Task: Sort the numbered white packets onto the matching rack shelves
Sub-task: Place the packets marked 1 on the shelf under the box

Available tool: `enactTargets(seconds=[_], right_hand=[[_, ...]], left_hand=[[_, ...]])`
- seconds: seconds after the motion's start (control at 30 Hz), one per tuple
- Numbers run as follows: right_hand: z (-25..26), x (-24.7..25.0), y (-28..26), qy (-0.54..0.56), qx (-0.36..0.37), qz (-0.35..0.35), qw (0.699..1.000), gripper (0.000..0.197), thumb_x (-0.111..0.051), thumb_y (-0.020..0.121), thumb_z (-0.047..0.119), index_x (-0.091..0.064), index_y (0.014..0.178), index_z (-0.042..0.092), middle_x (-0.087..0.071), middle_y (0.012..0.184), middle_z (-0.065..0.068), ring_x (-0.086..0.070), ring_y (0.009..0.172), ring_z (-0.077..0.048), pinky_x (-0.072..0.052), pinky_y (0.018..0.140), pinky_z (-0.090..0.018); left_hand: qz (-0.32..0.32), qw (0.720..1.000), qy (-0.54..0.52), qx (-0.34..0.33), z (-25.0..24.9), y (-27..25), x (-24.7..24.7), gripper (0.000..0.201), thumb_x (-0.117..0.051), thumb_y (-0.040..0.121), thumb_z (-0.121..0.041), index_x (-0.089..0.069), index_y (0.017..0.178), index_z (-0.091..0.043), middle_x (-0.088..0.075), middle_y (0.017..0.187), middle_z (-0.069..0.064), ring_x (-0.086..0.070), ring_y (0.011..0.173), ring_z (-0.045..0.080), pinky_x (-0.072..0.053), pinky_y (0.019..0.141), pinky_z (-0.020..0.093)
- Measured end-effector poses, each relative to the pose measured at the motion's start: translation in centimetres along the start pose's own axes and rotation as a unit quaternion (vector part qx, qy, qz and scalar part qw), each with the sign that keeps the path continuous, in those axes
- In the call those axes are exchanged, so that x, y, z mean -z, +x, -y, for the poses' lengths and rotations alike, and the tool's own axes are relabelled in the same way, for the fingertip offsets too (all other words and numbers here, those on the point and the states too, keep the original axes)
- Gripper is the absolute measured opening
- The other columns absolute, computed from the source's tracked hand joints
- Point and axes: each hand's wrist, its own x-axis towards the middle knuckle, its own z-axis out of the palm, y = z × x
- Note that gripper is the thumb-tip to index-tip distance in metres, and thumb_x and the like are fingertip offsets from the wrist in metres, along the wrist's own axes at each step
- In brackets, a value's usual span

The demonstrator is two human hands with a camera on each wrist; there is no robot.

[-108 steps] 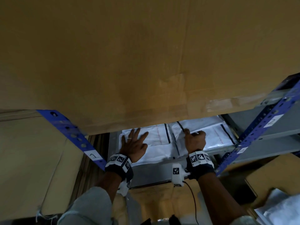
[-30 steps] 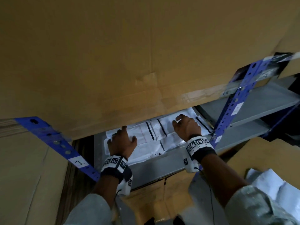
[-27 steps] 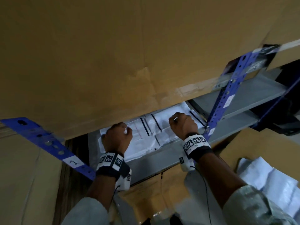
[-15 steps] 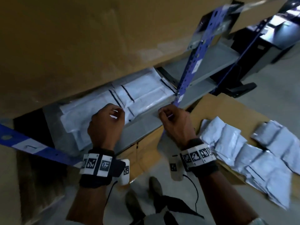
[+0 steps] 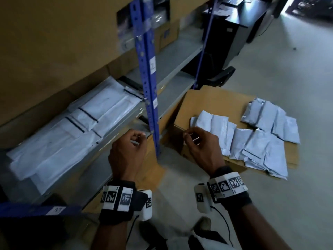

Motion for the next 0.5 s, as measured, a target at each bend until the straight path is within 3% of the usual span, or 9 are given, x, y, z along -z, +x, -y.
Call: enactTargets(seconds=[0.13,0.27,0.37,0.43,0.5], right_hand=[[-3.6,5.2,-0.7,0.016,-0.026,-0.010,0.999,0.013,-0.062,0.098,0.036,-0.071,0.095,0.027,-0.070,0.080,0.014,-0.066,0.070,-0.004,-0.057,0.066,-0.039],[-7.6,10.7,-0.6,0.028,-0.044,-0.037,0.998,0.011,-0.064,0.097,0.034,-0.071,0.092,0.028,-0.071,0.079,0.011,-0.067,0.068,-0.003,-0.057,0.064,-0.036],[-10.2,14.6,-0.8,0.029,-0.049,-0.064,0.996,0.012,-0.065,0.096,0.030,-0.070,0.085,0.028,-0.071,0.081,0.013,-0.066,0.075,-0.004,-0.052,0.065,-0.029],[-12.2,16.9,-1.3,0.028,-0.057,-0.093,0.994,0.013,-0.067,0.094,0.027,-0.068,0.081,0.027,-0.070,0.081,0.014,-0.066,0.080,-0.006,-0.051,0.067,-0.031],[-14.1,18.8,-2.1,0.023,-0.078,-0.119,0.990,0.012,-0.068,0.094,0.027,-0.067,0.082,0.028,-0.068,0.085,0.014,-0.064,0.084,-0.006,-0.052,0.069,-0.035]], left_hand=[[0.005,1.000,-0.003,-0.003,-4.8,-2.5,-3.3,0.013,-0.062,0.092,-0.043,-0.063,0.082,-0.033,-0.065,0.080,-0.017,-0.062,0.077,0.010,-0.042,0.064,0.027],[0.010,1.000,-0.008,-0.021,-9.8,-4.9,-7.6,0.014,-0.064,0.091,-0.043,-0.068,0.087,-0.030,-0.066,0.082,-0.016,-0.061,0.076,0.008,-0.043,0.062,0.025],[0.020,0.999,-0.025,-0.037,-13.3,-6.5,-10.9,0.012,-0.064,0.091,-0.043,-0.065,0.084,-0.033,-0.066,0.080,-0.017,-0.063,0.075,0.008,-0.046,0.058,0.024],[0.035,0.997,-0.035,-0.053,-15.5,-7.7,-13.0,0.011,-0.064,0.092,-0.042,-0.063,0.083,-0.036,-0.064,0.077,-0.018,-0.066,0.077,0.010,-0.054,0.061,0.032],[0.045,0.996,-0.041,-0.069,-17.6,-8.8,-14.9,0.009,-0.065,0.092,-0.040,-0.063,0.084,-0.036,-0.064,0.077,-0.019,-0.065,0.078,0.008,-0.054,0.064,0.032]])
